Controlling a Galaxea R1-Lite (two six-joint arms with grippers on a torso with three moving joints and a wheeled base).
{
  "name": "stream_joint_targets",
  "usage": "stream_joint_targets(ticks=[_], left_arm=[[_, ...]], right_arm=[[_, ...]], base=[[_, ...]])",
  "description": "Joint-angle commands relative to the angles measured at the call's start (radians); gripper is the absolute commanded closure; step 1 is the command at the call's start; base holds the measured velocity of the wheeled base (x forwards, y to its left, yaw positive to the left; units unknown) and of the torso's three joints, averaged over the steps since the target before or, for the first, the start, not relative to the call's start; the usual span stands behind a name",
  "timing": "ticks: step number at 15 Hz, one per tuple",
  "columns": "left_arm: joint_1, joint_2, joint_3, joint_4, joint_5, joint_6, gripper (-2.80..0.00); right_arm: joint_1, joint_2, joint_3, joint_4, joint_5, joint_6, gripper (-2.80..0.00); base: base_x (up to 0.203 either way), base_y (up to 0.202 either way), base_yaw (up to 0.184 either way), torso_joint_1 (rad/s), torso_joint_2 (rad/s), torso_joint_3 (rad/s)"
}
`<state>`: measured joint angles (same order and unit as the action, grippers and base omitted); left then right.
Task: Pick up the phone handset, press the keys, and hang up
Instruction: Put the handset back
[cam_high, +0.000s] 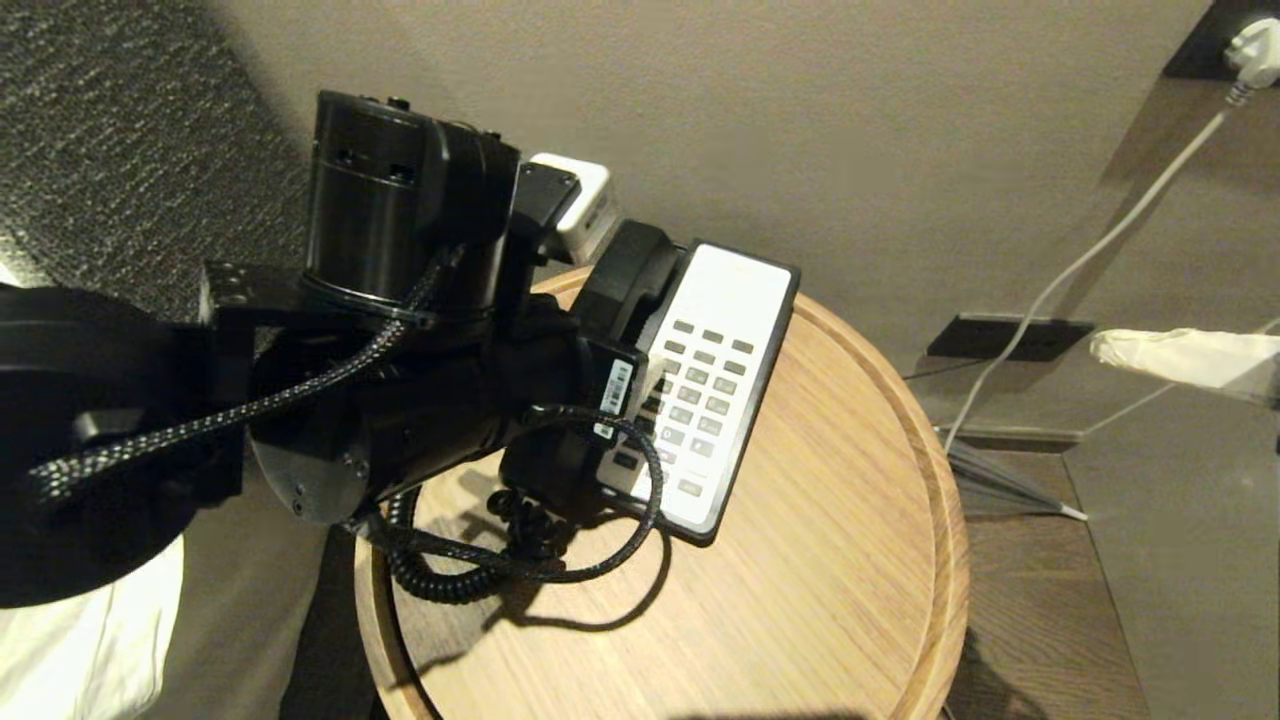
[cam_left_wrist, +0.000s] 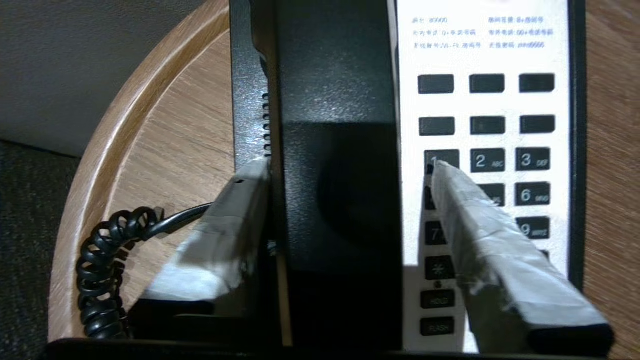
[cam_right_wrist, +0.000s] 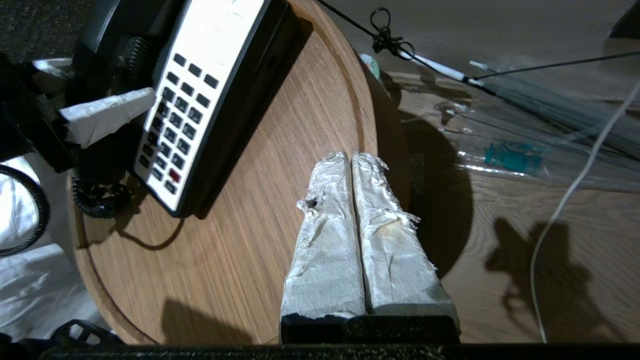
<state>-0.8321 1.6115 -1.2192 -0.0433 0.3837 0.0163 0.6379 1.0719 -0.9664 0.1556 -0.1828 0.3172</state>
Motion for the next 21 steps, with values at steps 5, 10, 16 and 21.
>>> stream_joint_targets(ticks=[5, 10, 16, 21], left_arm=[[0.008, -0.019, -0.054, -0.030, 0.003, 0.005, -2.80], [0.008, -0.024, -0.048, -0.032, 0.003, 0.000, 0.00], [0.008, -0.013, -0.043, -0.035, 0.000, -0.004, 0.00], [0.007, 0.000, -0.093, -0.032, -0.003, -0.001, 0.00]], right_arm=[[0.000, -0.012, 0.027, -0.001, 0.000, 0.000, 0.00], [0.000, -0.012, 0.017, 0.001, 0.000, -0.001, 0.00], [0.001, -0.011, 0.014, -0.001, 0.000, -0.003, 0.00], [0.002, -0.010, 0.025, -0.002, 0.000, -0.003, 0.00]], base=[[0.000, 0.000, 0.000, 0.000, 0.00, 0.000], [0.000, 0.000, 0.000, 0.000, 0.00, 0.000], [0.000, 0.000, 0.000, 0.000, 0.00, 0.000], [0.000, 0.000, 0.000, 0.000, 0.00, 0.000]])
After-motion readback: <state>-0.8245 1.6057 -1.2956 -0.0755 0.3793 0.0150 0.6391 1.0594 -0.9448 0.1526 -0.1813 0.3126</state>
